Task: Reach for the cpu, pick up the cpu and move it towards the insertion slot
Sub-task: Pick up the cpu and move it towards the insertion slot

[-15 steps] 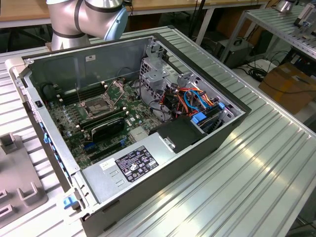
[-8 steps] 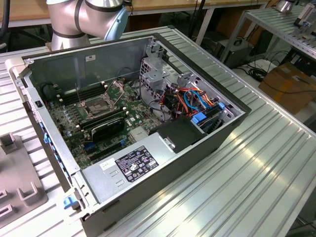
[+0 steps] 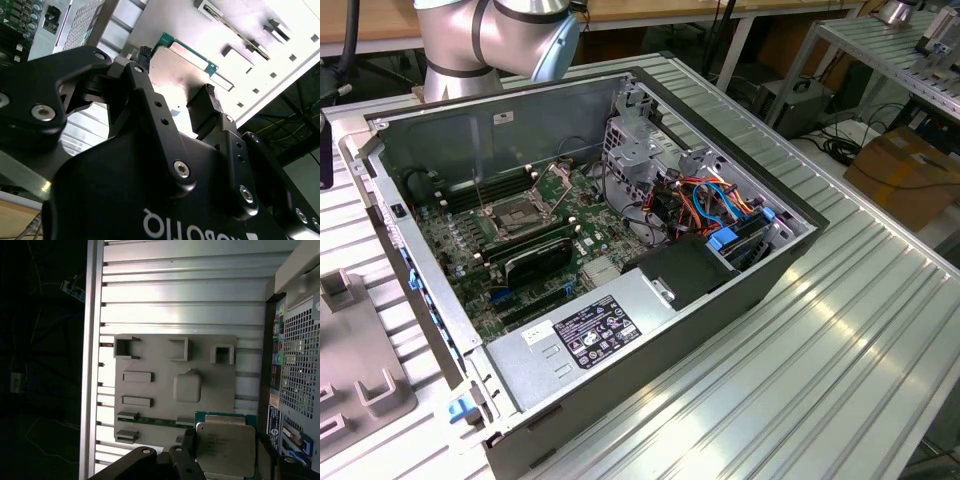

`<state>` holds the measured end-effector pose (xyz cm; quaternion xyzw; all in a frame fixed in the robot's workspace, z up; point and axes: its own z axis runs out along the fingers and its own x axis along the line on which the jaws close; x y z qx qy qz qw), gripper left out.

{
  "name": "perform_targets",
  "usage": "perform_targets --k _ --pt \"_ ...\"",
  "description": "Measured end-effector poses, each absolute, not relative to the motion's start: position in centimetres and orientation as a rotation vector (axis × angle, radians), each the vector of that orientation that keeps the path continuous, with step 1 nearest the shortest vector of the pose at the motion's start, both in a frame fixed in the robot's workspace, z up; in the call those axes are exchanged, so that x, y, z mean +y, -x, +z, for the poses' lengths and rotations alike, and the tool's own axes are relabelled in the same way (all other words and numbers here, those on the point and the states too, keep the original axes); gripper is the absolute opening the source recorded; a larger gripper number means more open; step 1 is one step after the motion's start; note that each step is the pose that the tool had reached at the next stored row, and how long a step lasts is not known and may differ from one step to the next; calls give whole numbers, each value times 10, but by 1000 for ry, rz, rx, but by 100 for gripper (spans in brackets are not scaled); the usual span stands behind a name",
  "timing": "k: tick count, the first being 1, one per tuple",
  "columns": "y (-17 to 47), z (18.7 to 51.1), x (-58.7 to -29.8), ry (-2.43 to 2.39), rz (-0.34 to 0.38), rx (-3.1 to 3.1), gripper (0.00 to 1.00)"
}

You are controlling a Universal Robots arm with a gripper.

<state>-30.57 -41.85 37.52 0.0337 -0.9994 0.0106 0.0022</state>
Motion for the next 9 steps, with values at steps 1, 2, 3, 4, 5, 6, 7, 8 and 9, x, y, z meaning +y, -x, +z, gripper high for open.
perform_targets --k 1,2,3,4,5,6,7,8,9 --pt "305 375 -418 -106 33 -3135 55" --pt "304 375 -418 -105 33 -3135 55" --pt "303 375 -418 -105 33 -3135 55" --pt "302 375 -418 -105 33 -3135 55" --pt "301 375 -418 -105 33 -3135 55" --pt "300 375 -418 -105 33 -3135 55" --pt "298 375 -418 -105 33 -3135 55" --pt "297 375 -418 -105 33 -3135 55" --pt "296 375 -418 -105 33 -3135 55"
